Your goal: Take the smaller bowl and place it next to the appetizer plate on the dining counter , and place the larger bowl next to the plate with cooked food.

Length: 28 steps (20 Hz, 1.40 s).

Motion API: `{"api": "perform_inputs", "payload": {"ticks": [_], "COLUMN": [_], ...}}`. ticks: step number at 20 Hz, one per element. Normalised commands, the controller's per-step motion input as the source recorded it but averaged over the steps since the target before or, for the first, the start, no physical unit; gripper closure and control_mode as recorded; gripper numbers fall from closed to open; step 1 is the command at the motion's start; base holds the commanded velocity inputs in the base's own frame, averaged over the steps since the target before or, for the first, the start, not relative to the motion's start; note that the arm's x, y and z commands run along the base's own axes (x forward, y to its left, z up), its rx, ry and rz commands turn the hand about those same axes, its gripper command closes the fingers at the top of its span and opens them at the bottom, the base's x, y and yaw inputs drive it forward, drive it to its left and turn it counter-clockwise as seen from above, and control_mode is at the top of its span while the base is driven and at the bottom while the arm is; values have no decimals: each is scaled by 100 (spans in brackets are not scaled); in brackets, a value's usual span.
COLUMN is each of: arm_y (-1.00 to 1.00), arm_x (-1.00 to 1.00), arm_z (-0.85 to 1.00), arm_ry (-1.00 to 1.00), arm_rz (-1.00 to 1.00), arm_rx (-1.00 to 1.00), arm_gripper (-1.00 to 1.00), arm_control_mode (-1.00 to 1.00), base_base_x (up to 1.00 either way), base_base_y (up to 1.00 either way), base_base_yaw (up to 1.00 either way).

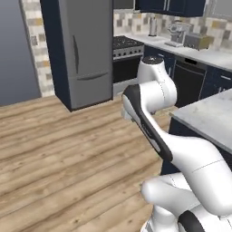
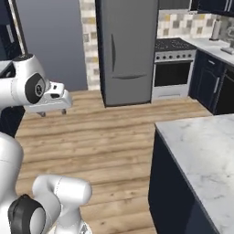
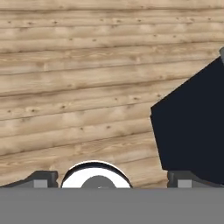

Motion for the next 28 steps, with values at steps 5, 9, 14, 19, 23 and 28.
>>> {"api": "perform_inputs", "payload": {"ticks": [5,9,14,19,23,28], "arm_y": [0,0,0,0,0,0], "arm_x": [0,0,0,0,0,0], "arm_z": [0,0,0,0,0,0], "arm_ry": [0,0,0,0,0,0], "arm_rz": [0,0,0,0,0,0], "arm_rx": [0,0,0,0,0,0], "arm_gripper": [-100,-100,-100,-100,-100,-100], "arm_control_mode": [100,100,100,100,100,100], "base_base_x": [100,100,100,100,100,100], "base_base_y": [17,0,0,0,0,0], "base_base_yaw": [31,40,35,33,33,36]}}
